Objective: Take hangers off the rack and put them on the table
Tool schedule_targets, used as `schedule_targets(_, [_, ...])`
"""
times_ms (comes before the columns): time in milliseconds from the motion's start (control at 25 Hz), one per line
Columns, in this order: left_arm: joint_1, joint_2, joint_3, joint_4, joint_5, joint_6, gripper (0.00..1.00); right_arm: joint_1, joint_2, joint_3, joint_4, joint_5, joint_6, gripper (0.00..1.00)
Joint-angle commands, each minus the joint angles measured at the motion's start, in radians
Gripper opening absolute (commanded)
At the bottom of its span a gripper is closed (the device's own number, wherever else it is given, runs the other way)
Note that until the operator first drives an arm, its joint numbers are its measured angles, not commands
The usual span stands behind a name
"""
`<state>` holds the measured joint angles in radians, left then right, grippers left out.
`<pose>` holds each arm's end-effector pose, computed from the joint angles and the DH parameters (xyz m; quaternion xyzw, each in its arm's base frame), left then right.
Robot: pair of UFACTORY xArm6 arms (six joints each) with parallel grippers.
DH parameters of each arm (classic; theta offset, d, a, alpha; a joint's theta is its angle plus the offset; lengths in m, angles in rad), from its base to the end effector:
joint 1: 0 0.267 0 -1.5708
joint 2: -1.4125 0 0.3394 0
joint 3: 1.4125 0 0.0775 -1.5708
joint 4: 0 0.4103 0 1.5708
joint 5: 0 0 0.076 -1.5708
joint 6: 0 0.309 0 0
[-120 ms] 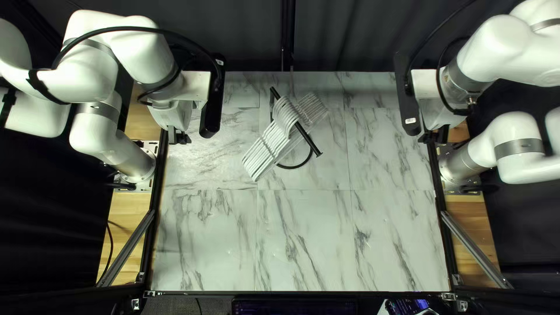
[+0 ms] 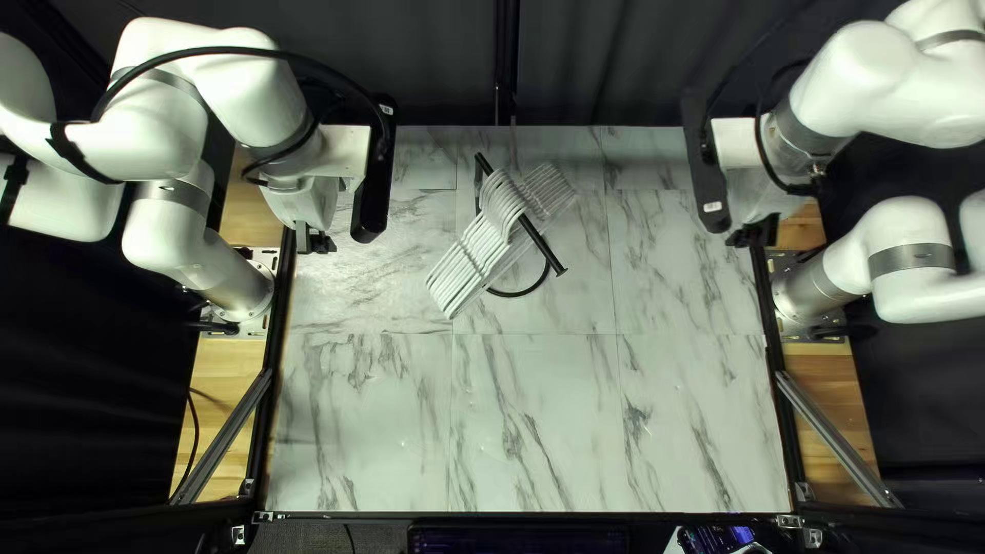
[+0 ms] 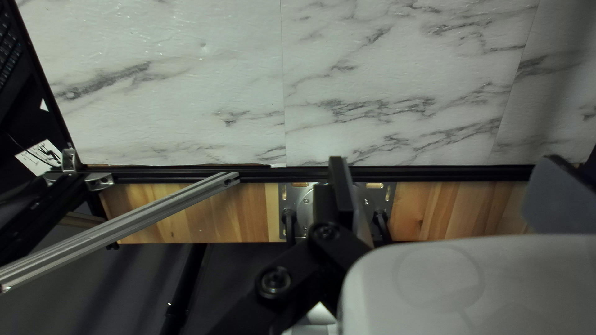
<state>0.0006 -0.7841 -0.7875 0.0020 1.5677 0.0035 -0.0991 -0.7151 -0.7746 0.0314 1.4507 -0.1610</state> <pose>0.2886 0.0008 0.3112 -1.0000 0.0015 -0.0019 0.0010 0.3232 -0.0227 0.2935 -0.9993 -0.0294 -0.0214 0.0130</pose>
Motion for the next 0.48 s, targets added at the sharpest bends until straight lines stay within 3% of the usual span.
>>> schedule_targets(40, [0.000, 0.000, 0.000, 0.000, 0.000, 0.000, 1.00, -0.021, 0.033, -0.004, -0.004, -0.083, -0.029, 1.00])
schedule_targets(200, [0.000, 0.000, 0.000, 0.000, 0.000, 0.000, 1.00, -0.024, 0.031, 0.002, -0.026, -0.144, -0.015, 1.00])
schedule_targets(480, [0.000, 0.000, 0.000, 0.000, 0.000, 0.000, 1.00, -0.074, -0.044, 0.120, -0.090, -0.367, -0.084, 1.00])
